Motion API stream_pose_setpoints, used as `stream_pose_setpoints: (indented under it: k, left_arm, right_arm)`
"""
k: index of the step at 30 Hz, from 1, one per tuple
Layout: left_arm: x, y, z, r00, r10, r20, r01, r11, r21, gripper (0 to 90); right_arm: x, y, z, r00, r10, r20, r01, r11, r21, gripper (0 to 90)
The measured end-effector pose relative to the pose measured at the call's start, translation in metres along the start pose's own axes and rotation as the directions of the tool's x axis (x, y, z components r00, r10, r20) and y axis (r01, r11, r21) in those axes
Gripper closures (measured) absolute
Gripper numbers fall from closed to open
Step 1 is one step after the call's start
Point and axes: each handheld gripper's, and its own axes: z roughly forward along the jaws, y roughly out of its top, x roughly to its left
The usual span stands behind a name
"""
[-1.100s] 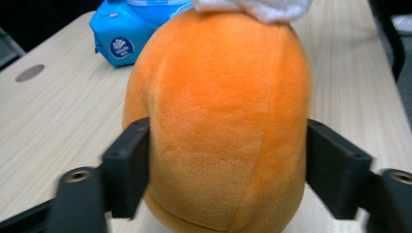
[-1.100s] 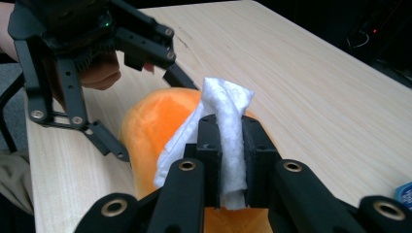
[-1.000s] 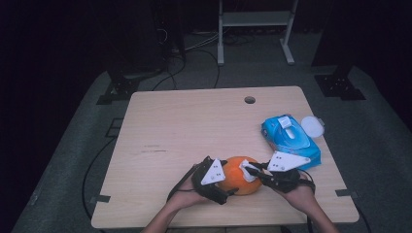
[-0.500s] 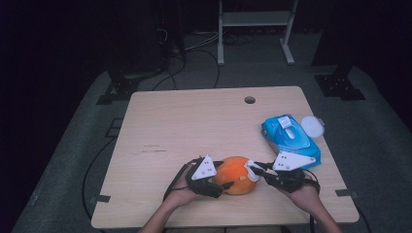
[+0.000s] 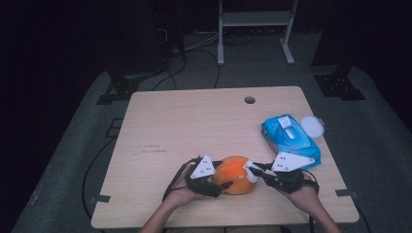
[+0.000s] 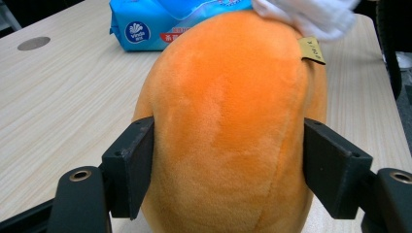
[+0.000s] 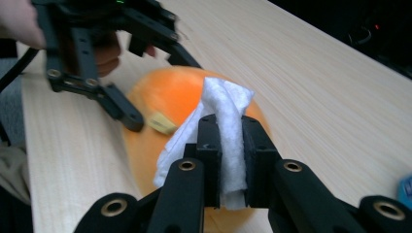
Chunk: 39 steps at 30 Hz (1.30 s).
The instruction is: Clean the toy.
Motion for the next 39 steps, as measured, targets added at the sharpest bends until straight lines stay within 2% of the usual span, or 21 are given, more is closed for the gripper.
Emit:
stream_pose_setpoints:
  k: [4, 7, 10, 13, 19, 22, 24, 26, 27, 29, 32, 34, 39]
  left_arm:
    - [0.001, -0.002, -0.001, 1.0, -0.005, 0.002, 0.005, 1.0, -0.002, 26.7]
    - [0.003, -0.003, -0.001, 0.9998, -0.02, -0.001, 0.02, 0.9998, -0.004, 26.6]
    - [0.004, -0.004, 0.0, 0.9997, -0.025, -0.001, 0.025, 0.9997, -0.002, 26.3]
    - [0.005, -0.005, -0.001, 0.9995, -0.031, 0.002, 0.031, 0.9995, -0.002, 26.3]
    - [0.007, -0.006, -0.002, 0.999, -0.045, 0.002, 0.045, 0.999, -0.004, 26.2]
    - [0.008, -0.007, -0.001, 0.9982, -0.059, -0.002, 0.059, 0.9982, -0.01, 26.3]
    - [0.009, -0.007, -0.001, 0.9982, -0.061, 0.0, 0.061, 0.9981, -0.01, 26.2]
    - [0.009, -0.008, -0.001, 0.9979, -0.065, 0.0, 0.065, 0.9978, -0.009, 26.2]
    - [0.009, -0.008, -0.002, 0.9981, -0.062, 0.001, 0.062, 0.998, -0.008, 26.1]
    - [0.009, -0.008, -0.002, 0.9982, -0.059, 0.001, 0.059, 0.9982, -0.008, 26.1]
    - [0.009, -0.008, -0.002, 0.9981, -0.061, 0.001, 0.061, 0.9981, -0.008, 26.1]
    - [0.007, -0.007, -0.001, 0.9985, -0.054, -0.001, 0.054, 0.9985, -0.007, 25.8]
    - [0.0, -0.003, 0.001, 1.0, -0.001, -0.008, 0.001, 1.0, 0.003, 25.2]
  right_arm:
    - [-0.007, -0.008, -0.005, 0.9993, 0.016, 0.033, -0.016, 1.0, 0.021, 79.4]
    - [-0.007, -0.008, -0.006, 0.999, 0.04, 0.022, -0.04, 0.999, 0.006, 79.4]
    - [0.001, 0.0, -0.005, 0.9999, 0.012, 0.0, -0.012, 1.0, -0.019, 79.3]
    - [0.004, 0.003, -0.004, 0.9999, -0.015, -0.004, 0.014, 1.0, -0.017, 79.3]
    - [-0.008, -0.012, -0.004, 0.9993, 0.029, 0.024, -0.029, 0.999, 0.029, 79.3]
    - [-0.004, -0.005, -0.006, 0.9994, 0.035, -0.004, -0.035, 0.999, -0.013, 79.3]
    - [0.0, 0.001, -0.007, 0.9993, 0.022, -0.028, -0.023, 0.999, -0.04, 79.3]
    - [0.005, 0.005, -0.006, 0.9995, 0.004, -0.033, -0.006, 0.999, -0.041, 79.3]
    - [0.005, 0.004, -0.005, 0.9996, -0.004, -0.029, 0.003, 0.999, -0.037, 79.3]
    - [0.001, 0.0, -0.003, 0.9997, 0.007, -0.022, -0.008, 1.0, -0.025, 79.3]
    - [-0.007, -0.011, -0.001, 0.9996, 0.027, 0.01, -0.027, 0.999, 0.027, 79.3]
    - [-0.01, -0.015, 0.0, 0.9991, 0.041, 0.01, -0.042, 0.998, 0.038, 79.3]
    - [-0.006, 0.002, -0.006, 0.9992, 0.038, -0.015, -0.039, 0.998, -0.043, 79.2]
